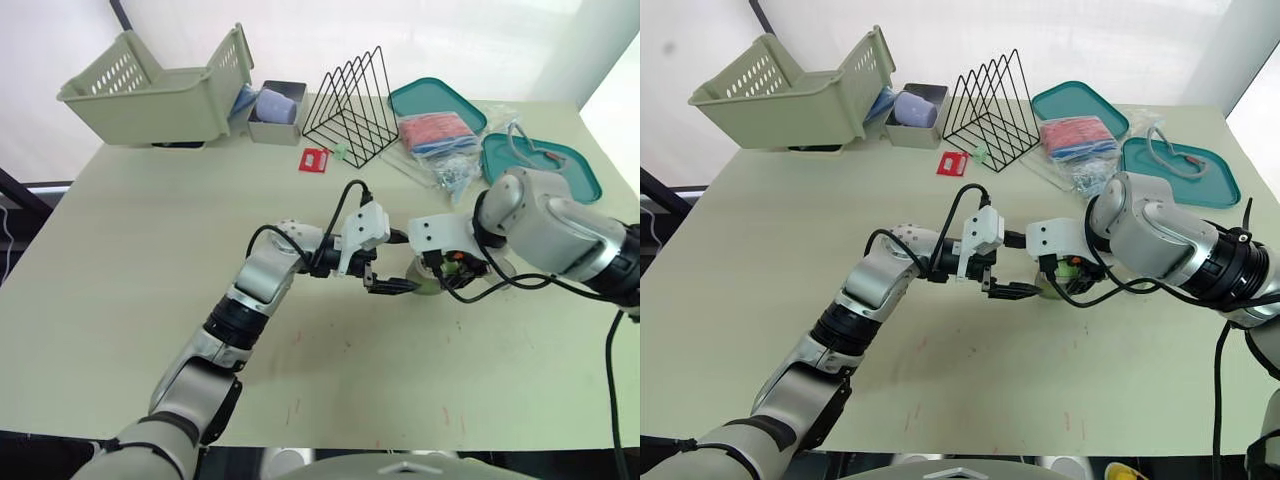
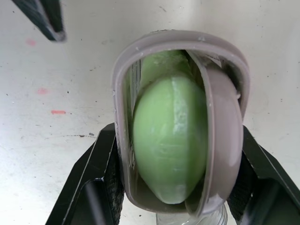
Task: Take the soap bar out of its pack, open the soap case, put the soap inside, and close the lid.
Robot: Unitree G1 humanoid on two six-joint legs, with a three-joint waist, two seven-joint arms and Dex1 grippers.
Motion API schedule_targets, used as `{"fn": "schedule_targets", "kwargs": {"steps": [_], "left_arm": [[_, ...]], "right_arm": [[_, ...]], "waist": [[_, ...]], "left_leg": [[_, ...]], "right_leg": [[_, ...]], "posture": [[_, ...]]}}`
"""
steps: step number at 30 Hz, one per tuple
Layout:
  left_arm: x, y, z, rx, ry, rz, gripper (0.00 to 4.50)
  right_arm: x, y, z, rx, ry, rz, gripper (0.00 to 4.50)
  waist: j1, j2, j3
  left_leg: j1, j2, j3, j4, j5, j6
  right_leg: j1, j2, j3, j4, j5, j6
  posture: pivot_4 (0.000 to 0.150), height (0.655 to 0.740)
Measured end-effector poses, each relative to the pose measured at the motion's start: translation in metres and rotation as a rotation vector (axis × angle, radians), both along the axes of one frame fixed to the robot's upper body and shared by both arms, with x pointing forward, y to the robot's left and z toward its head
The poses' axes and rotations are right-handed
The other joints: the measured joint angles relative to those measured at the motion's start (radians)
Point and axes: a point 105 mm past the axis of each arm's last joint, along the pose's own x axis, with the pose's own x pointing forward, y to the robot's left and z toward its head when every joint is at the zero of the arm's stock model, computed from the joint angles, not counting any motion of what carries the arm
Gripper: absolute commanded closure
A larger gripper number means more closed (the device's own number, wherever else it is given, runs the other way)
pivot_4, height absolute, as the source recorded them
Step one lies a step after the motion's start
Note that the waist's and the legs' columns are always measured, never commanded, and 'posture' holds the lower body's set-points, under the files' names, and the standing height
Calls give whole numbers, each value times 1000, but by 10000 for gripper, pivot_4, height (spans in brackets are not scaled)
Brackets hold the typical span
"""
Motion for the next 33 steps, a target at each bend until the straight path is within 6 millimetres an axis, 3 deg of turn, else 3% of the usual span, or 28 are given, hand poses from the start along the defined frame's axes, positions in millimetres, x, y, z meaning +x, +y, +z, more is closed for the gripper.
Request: {"fn": "schedule_targets", "kwargs": {"steps": [7,33], "left_arm": [[-1,-3,-8,-15,55,29,0],[6,-9,-21,-4,42,51,0]], "right_arm": [[2,5,-2,-5,-10,9,23982],[2,5,-2,22,-10,-2,23982]], "waist": [[-9,-1,-1],[-21,-1,-1]], "left_leg": [[7,0,0,-1,0,0],[8,0,1,-2,0,0]], "right_leg": [[6,0,0,1,0,0],[6,0,0,1,0,0]], "posture": [[1500,7400],[1500,7400]]}}
